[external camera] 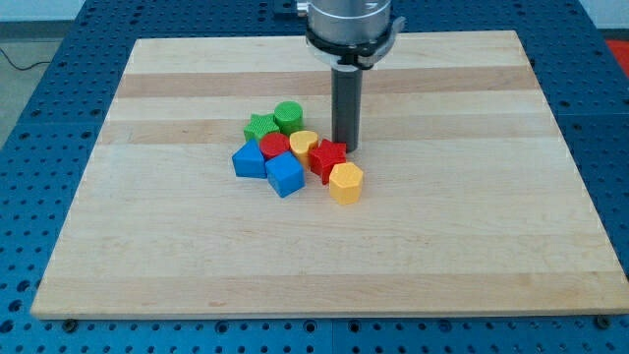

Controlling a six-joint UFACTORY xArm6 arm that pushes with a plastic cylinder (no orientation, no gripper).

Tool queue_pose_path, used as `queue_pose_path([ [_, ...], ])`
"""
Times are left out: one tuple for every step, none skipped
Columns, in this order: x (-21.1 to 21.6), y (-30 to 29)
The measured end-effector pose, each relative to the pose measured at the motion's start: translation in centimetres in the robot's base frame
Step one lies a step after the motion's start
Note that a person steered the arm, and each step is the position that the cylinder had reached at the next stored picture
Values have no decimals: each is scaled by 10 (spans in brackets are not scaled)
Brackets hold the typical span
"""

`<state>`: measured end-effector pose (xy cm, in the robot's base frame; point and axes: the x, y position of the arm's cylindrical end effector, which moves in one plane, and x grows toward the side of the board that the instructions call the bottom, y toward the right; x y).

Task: Slide your hand parallel to the left of the triangle

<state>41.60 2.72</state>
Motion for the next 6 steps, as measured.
queue_pose_path([
  [2,27],
  [14,93],
  [51,144],
  [103,114],
  [120,13],
  [113,-111],
])
